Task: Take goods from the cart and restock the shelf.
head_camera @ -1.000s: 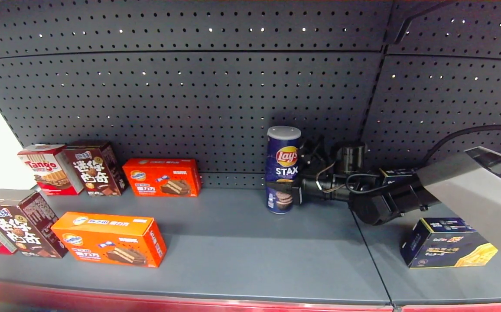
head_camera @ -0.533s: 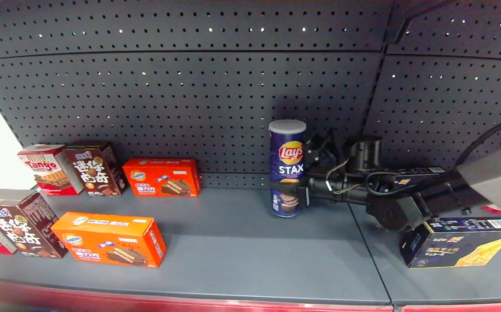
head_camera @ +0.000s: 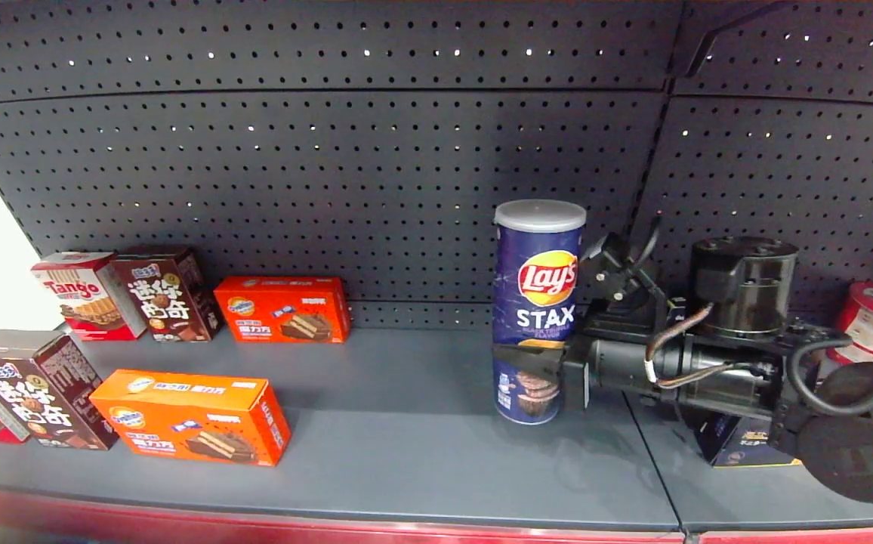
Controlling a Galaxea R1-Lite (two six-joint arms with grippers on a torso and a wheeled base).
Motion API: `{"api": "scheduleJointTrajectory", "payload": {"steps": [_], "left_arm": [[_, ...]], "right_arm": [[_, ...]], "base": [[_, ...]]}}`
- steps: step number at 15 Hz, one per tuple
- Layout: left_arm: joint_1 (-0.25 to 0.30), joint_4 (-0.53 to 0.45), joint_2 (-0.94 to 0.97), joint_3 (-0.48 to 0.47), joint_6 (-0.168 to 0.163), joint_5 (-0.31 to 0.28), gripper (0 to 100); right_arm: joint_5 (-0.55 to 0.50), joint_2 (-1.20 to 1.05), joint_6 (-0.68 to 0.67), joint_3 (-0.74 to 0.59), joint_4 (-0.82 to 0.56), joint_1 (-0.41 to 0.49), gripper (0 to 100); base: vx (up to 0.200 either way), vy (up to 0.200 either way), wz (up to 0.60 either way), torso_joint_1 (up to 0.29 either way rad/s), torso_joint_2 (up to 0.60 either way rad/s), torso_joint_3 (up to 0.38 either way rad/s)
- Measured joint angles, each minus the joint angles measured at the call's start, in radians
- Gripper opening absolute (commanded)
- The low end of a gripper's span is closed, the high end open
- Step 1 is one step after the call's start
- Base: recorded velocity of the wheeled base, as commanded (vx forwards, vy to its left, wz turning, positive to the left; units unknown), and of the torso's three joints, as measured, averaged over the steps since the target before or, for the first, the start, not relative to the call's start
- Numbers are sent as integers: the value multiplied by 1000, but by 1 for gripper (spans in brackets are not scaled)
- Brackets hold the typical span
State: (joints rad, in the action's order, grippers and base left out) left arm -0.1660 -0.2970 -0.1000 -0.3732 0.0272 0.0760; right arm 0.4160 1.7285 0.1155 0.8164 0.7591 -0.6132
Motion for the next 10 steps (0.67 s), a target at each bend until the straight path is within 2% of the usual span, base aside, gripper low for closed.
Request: {"api": "scheduleJointTrajectory", "payload": {"steps": [3,10], "left_arm": [[0,-7,0,-28,0,31,0],[5,-10,-3,-82,-18,113,0]], "right_arm": [[-8,-52,-9,-116,108,-20,0],[-187,-53,-90,-294,302,-58,0]], "base": [[0,0,0,0,0,0],[0,0,0,0,0,0]]}}
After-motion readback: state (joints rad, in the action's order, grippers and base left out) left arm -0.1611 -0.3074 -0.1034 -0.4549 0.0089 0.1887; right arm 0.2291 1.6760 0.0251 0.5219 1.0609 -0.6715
